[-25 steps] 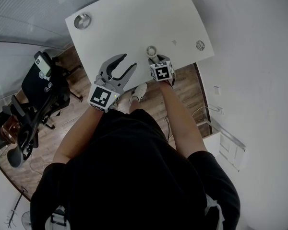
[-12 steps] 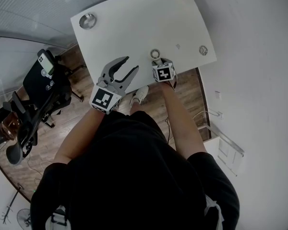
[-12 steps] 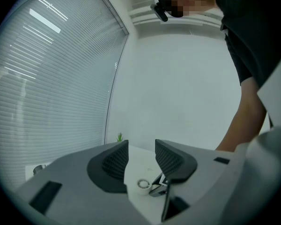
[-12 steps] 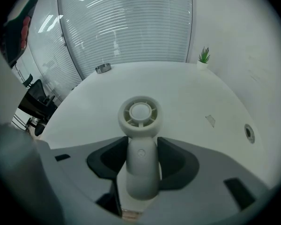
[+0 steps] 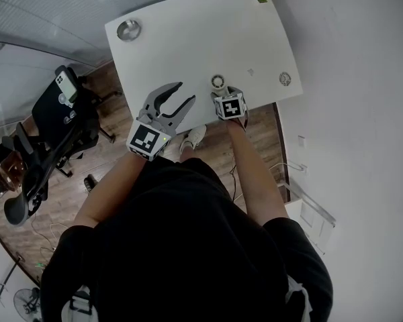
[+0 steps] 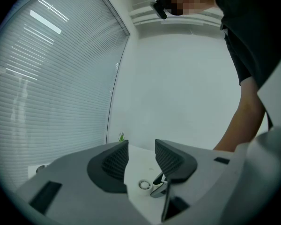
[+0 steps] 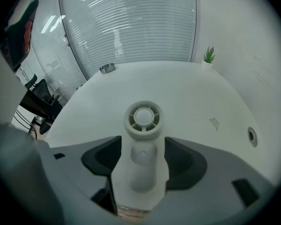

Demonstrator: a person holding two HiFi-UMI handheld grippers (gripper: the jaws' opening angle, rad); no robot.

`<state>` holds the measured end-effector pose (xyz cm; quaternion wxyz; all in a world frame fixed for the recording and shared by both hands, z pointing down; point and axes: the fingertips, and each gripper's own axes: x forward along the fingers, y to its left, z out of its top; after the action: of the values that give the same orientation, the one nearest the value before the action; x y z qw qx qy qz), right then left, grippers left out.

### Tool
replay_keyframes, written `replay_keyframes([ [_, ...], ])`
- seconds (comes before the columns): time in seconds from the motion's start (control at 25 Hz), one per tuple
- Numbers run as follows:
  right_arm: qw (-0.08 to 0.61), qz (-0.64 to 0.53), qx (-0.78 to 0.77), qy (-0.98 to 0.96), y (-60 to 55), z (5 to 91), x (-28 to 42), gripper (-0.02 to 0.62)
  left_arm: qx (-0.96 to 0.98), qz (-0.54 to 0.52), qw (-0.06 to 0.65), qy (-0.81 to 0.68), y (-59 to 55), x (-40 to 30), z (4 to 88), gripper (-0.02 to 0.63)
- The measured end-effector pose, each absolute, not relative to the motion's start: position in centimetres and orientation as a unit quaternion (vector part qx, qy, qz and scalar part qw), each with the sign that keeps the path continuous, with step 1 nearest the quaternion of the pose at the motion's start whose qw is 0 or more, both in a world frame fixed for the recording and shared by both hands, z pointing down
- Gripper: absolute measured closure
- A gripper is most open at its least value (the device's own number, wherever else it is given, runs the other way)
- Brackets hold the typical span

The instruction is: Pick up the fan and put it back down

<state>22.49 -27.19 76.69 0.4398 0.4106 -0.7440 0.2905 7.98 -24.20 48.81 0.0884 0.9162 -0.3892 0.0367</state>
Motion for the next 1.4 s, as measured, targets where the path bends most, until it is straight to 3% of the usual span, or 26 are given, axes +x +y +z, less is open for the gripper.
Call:
replay_keyframes([
  [0.28,0.357,0.264,0.394,-0.805,-28.0,69.1,20.8,0.286,0.907,0.037,0.080,-0.412,-24.5,6.5,46.9,0.416],
  [0.6,0.118,0.135,0.314,-0.932,-27.7,49.5,13.7,0.499,0.895,0.024,0.072,-0.440,-24.0,4.2,43.4,0.417],
  [0.76,0.041,0.096,0.293,-0.950,-27.0,41.9,12.3,0.573,0.889,0.015,0.066,-0.454,-23.4,3.6,41.4,0.420],
  [1.4,-0.005,0.018,0.213,-0.977,-24.1,32.9,7.9,0.592,0.869,-0.018,0.046,-0.492,-21.0,0.4,35.1,0.483],
])
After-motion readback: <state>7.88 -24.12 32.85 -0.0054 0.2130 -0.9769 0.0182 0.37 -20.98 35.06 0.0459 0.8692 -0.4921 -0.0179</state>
